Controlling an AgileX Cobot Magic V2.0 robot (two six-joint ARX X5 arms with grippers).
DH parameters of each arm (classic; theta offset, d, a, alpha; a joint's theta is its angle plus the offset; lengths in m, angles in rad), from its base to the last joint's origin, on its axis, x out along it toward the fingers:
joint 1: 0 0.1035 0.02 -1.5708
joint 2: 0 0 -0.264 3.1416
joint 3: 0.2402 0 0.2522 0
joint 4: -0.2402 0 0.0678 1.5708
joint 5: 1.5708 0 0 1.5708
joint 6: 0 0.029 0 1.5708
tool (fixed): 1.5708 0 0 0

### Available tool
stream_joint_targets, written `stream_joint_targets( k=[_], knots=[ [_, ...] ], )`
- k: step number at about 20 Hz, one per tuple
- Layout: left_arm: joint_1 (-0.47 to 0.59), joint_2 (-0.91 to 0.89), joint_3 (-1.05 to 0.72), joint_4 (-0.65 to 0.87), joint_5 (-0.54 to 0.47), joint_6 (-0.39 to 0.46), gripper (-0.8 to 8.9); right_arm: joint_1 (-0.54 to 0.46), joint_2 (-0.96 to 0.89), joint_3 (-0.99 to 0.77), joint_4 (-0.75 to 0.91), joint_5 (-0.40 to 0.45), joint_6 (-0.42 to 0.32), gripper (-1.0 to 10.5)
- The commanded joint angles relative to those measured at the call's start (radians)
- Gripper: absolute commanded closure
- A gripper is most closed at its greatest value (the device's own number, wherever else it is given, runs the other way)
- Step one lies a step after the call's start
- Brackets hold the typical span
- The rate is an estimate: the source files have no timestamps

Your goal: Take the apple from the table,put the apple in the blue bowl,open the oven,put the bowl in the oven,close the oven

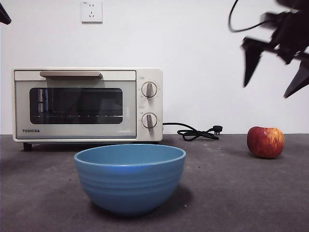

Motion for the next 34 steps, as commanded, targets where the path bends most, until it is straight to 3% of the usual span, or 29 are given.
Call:
stream_joint_targets(
  k=[1,6,15,19,22,24,30,34],
  knots=[
    [-0.002,-0.004,0.003,-0.029,0.004,0.040,8.19,0.013,0.103,0.075,-0.031,0.018,-0.029,3.1],
    [-0.002,-0.004,0.003,-0.085,0.004,0.080,8.19,0.014,0.264,0.208,-0.125,0.032,-0.025,3.1],
    [-0.002,-0.004,0.003,-0.116,0.000,0.106,8.19,0.013,0.394,0.220,-0.170,0.061,-0.024,3.3],
    [-0.002,-0.004,0.003,-0.116,0.000,0.109,8.19,0.013,0.410,0.220,-0.169,0.061,-0.024,4.7],
    [-0.002,-0.004,0.003,-0.116,0.000,0.109,8.19,0.013,0.410,0.220,-0.171,0.067,-0.024,6.2],
    [-0.002,-0.004,0.003,-0.116,0.000,0.109,8.19,0.013,0.410,0.220,-0.169,0.082,-0.023,7.8],
    [-0.002,-0.004,0.003,-0.140,0.000,0.109,8.19,0.013,0.386,0.251,-0.241,0.083,-0.052,9.6],
    [-0.003,-0.005,0.003,-0.152,0.000,0.110,8.19,0.038,0.259,0.286,-0.314,0.079,-0.067,9.6]
  ],
)
